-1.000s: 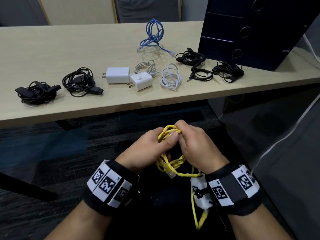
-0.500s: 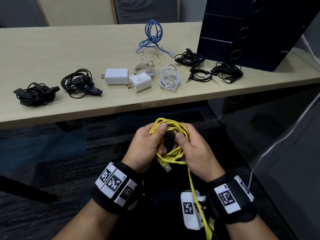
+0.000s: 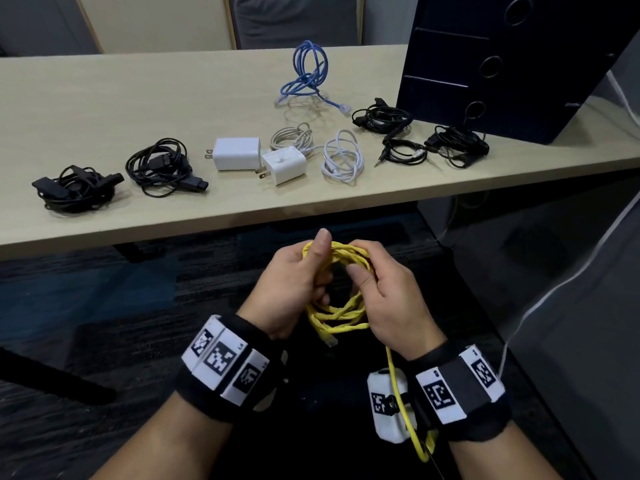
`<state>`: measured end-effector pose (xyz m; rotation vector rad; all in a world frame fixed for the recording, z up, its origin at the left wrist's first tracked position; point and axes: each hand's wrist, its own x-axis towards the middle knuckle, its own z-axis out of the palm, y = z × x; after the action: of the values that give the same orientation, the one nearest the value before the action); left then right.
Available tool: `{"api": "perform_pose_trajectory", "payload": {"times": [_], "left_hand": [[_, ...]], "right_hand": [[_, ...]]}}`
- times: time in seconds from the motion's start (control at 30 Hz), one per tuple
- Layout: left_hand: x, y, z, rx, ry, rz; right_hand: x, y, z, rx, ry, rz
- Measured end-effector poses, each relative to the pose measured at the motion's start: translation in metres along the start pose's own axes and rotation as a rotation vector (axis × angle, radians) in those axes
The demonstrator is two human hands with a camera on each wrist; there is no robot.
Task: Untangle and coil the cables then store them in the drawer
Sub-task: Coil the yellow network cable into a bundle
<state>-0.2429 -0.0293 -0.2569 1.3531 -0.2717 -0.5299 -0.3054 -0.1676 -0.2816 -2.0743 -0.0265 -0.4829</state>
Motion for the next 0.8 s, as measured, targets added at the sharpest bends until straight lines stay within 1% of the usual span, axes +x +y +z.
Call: {"api": "perform_pose_trajectory", "payload": {"times": [0.07,0.13,0.17,0.23,0.27,0.33,0.4,0.43,0.53,0.6,0.63,0.67,0.73,0.77,0.8], "left_hand": [[0.001,-0.007,0.007,-0.007,0.124,0.049],[0.003,-0.012,0.01,-0.068,0.248,0.05],[0.004,-0.012,0.011,-0.115,0.295,0.045],[0.004,-0.014,0.014,-0.189,0.342,0.032],[0.002,-0.015,0.015,-0.224,0.345,0.017],[0.0,-0.016,0.016,-0.344,0.297,-0.063],[0.0,-0.012,0.014,-0.437,0.182,-0.17],[0.0,-0.01,0.011,-0.423,0.123,-0.207],[0.001,0.006,-0.002,-0.245,0.008,-0.253],[0.002,0.016,-0.007,-0.127,-0.026,-0.271],[0.003,0.02,-0.008,-0.032,-0.036,-0.246],[0.003,0.022,-0.009,0.116,-0.042,-0.187],[0.002,0.024,-0.008,0.438,-0.071,-0.015],[0.001,0.023,-0.007,0.555,-0.085,0.049],[0.002,0.022,-0.008,0.641,-0.085,0.085]], "right_hand": [[-0.003,0.001,0.0,0.114,0.029,0.096],[-0.009,0.0,0.002,0.253,0.038,0.201],[-0.011,0.001,0.003,0.316,0.016,0.253],[-0.016,0.005,0.007,0.456,-0.025,0.326],[-0.016,0.007,0.008,0.503,-0.026,0.337],[-0.013,0.009,0.008,0.487,-0.001,0.321],[-0.009,0.011,0.005,0.381,0.034,0.29],[-0.009,0.011,0.003,0.315,0.046,0.269],[-0.009,0.009,-0.002,0.135,0.047,0.176],[-0.008,0.003,-0.002,0.055,0.03,0.109],[-0.007,0.0,-0.001,0.03,0.025,0.072],[-0.006,-0.002,-0.001,0.014,0.024,0.04],[-0.003,-0.003,0.0,-0.002,0.027,0.01],[-0.002,-0.003,-0.001,-0.002,0.022,0.006],[-0.001,-0.002,-0.002,0.005,0.013,0.006]]}}
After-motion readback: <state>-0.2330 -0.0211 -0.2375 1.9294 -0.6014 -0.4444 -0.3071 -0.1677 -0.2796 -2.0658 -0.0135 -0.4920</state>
